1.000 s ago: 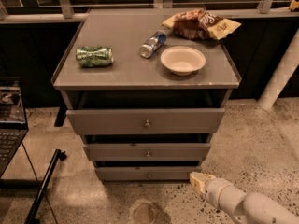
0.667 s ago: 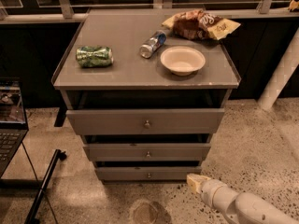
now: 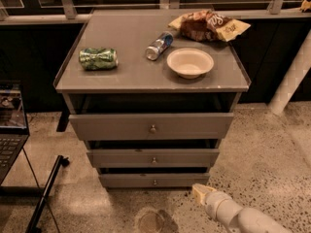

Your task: Open bottom drawer

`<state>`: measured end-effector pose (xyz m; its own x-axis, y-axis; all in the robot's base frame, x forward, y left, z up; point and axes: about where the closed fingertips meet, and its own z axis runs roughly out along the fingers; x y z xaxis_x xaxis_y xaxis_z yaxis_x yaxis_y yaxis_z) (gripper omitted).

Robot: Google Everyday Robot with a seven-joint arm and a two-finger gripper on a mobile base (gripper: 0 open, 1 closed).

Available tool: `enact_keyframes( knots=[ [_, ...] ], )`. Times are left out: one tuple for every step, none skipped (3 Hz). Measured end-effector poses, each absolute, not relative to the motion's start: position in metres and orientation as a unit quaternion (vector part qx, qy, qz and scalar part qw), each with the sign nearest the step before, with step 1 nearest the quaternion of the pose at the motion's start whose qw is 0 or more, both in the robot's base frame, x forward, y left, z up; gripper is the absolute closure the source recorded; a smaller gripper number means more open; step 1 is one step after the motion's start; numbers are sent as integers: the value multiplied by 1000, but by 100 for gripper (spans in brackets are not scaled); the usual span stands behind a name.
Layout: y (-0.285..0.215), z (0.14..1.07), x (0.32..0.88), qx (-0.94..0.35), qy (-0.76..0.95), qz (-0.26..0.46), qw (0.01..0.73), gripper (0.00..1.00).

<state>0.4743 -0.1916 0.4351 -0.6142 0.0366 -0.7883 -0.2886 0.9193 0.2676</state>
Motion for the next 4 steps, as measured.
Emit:
enact_keyframes(
  knots=[
    [-188,384,482,-78,875,156,452,100],
    [-185,340,490,-116,874,139,452,100],
    [-176,296,500,-158,876,145,431,100],
    [-176,296,500,-158,876,145,431,100]
  ],
)
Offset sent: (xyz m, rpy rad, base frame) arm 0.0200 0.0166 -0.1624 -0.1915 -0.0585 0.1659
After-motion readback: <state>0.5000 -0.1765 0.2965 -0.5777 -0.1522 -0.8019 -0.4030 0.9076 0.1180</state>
